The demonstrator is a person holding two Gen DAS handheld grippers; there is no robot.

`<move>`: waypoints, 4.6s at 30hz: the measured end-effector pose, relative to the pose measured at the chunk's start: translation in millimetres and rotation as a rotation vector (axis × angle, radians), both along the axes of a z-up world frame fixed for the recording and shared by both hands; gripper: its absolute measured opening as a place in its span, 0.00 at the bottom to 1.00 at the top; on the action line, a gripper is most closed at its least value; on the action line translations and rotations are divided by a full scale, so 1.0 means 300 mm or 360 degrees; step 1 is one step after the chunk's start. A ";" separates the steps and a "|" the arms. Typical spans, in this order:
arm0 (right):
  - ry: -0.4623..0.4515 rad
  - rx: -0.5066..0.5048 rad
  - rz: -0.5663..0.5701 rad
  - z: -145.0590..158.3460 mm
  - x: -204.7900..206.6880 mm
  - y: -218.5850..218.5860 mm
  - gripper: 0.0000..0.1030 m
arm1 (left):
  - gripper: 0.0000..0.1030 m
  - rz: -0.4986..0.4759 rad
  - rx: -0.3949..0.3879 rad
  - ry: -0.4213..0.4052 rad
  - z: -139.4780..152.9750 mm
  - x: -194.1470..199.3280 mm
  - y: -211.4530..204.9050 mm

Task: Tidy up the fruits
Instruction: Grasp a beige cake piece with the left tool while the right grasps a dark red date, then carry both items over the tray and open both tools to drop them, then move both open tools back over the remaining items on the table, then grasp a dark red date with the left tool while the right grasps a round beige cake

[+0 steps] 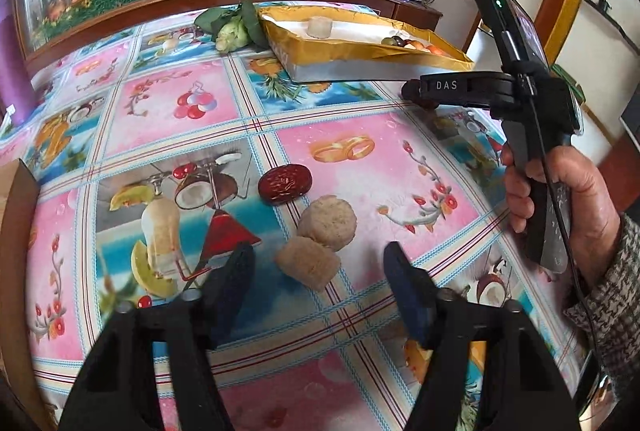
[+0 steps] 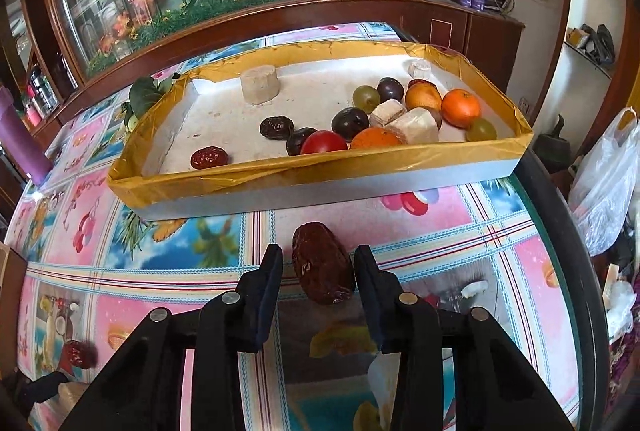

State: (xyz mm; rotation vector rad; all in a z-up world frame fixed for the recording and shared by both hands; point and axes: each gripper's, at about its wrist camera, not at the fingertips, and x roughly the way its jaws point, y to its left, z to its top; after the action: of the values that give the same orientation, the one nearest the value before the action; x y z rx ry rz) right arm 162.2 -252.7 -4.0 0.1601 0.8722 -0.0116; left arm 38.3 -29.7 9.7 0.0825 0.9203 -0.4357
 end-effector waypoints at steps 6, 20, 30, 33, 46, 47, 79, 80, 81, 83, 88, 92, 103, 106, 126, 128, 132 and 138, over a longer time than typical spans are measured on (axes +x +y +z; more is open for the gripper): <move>-0.0013 0.0032 0.0029 0.004 -0.027 -0.021 0.30 | 0.29 0.0050 -0.0042 0.0023 0.007 -0.003 0.029; -0.0094 0.0168 0.0204 0.144 -0.238 0.098 0.31 | 0.29 0.0244 -0.0201 -0.0082 0.154 -0.175 0.212; -0.0195 0.0373 0.0725 0.304 -0.478 0.506 0.32 | 0.29 0.0760 -0.0158 -0.0319 0.354 -0.458 0.660; -0.0230 0.0419 0.0869 0.338 -0.537 0.671 0.32 | 0.29 0.0969 -0.0148 -0.0381 0.387 -0.553 0.837; -0.0090 0.0289 0.1374 0.263 -0.677 1.217 0.32 | 0.29 0.1289 -0.0207 -0.0297 0.322 -0.587 1.149; -0.0076 0.0274 0.1392 0.249 -0.682 1.237 0.32 | 0.29 0.1293 -0.0211 -0.0285 0.314 -0.578 1.153; -0.0044 0.0101 0.1517 0.113 -0.772 1.397 0.33 | 0.34 0.1252 -0.0281 -0.0069 0.125 -0.435 1.171; -0.0053 0.0092 0.1519 0.112 -0.776 1.399 0.33 | 0.37 0.1254 -0.0285 -0.0070 0.127 -0.437 1.170; -0.0060 0.0091 0.1522 0.112 -0.783 1.399 0.33 | 0.39 0.1259 -0.0290 -0.0072 0.130 -0.441 1.172; -0.0070 0.0093 0.1526 0.112 -0.788 1.403 0.33 | 0.44 0.1279 -0.0297 -0.0088 0.142 -0.455 1.177; -0.0114 0.0100 0.1513 0.128 -0.797 1.391 0.38 | 0.56 0.1341 -0.0331 -0.0149 0.189 -0.497 1.191; -0.0164 0.0131 0.1466 0.158 -0.801 1.351 0.46 | 0.60 0.1381 -0.0359 -0.0188 0.223 -0.525 1.191; -0.0253 0.0250 0.1193 0.215 -0.798 1.051 0.49 | 0.66 0.1259 -0.0375 -0.0214 0.293 -0.507 0.990; -0.0284 0.0275 0.1039 0.223 -0.788 0.881 0.50 | 0.68 0.1158 -0.0369 -0.0199 0.293 -0.473 0.881; -0.0067 0.0219 0.0421 0.122 -0.589 0.260 0.54 | 0.70 0.0712 -0.0254 0.0092 0.111 -0.248 0.417; -0.0051 0.0174 0.0482 0.104 -0.535 0.327 0.54 | 0.70 0.0753 -0.0251 0.0091 0.110 -0.247 0.445; -0.0038 0.0133 0.0561 0.062 -0.430 0.438 0.54 | 0.70 0.0767 -0.0206 0.0074 0.115 -0.225 0.459; -0.0003 0.0098 0.0594 0.005 -0.357 0.505 0.29 | 0.70 0.0679 -0.0098 0.0041 0.131 -0.164 0.421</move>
State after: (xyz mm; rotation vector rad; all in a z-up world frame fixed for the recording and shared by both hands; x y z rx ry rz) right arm 55.2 -101.2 -2.5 0.0527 0.8902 0.3638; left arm -10.9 96.6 48.9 -0.1740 0.9199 -0.0682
